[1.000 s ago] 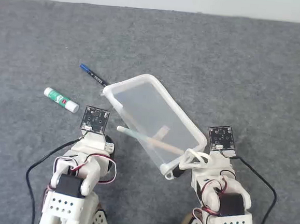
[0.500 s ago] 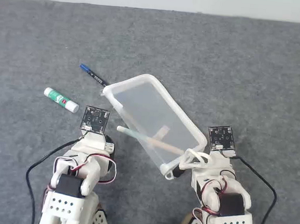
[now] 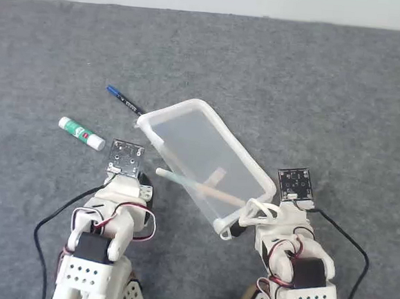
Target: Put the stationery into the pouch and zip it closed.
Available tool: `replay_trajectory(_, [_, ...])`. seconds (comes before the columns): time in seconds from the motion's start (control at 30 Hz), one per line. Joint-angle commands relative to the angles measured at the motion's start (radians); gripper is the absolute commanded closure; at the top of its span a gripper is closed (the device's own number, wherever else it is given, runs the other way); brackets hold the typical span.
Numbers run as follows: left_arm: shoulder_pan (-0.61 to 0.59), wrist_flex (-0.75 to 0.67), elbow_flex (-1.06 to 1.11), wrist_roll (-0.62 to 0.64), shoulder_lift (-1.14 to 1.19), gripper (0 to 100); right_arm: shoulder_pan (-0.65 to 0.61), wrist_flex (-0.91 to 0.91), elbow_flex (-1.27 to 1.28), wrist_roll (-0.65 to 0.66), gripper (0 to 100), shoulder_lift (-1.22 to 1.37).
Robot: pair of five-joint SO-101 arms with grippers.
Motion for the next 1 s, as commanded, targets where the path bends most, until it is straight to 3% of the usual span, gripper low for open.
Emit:
replay_trajectory(0.0, [-0.005,0.009,-0.051,0.006,-0.020,99,0.004,0.004,0.018,-0.008,99.1,-0.013])
replay_trajectory(0.1, [-0.005,0.044,-0.058,0.005,-0.020,99,0.027,0.008,-0.031,0.009,99.0,-0.013])
replay_trajectory(0.37, [-0.023,0.068,-0.058,0.008,-0.020,99,0.308,0.004,-0.255,0.339,99.1,-0.013])
replay_trajectory(0.5, [-0.074,0.057,-0.053,0.011,-0.020,99,0.398,0.004,-0.356,0.428,99.1,-0.013])
replay_trajectory(0.63, [-0.074,0.055,-0.053,0.011,-0.020,99,0.424,0.008,-0.388,0.477,99.0,-0.013])
replay_trajectory(0.83, [-0.080,0.055,-0.054,0.009,-0.020,99,0.427,0.015,-0.466,0.835,99.0,-0.013])
replay_trajectory(0.97, [-0.080,0.055,-0.054,0.009,-0.020,99,0.427,0.015,-0.554,0.792,98.9,-0.004])
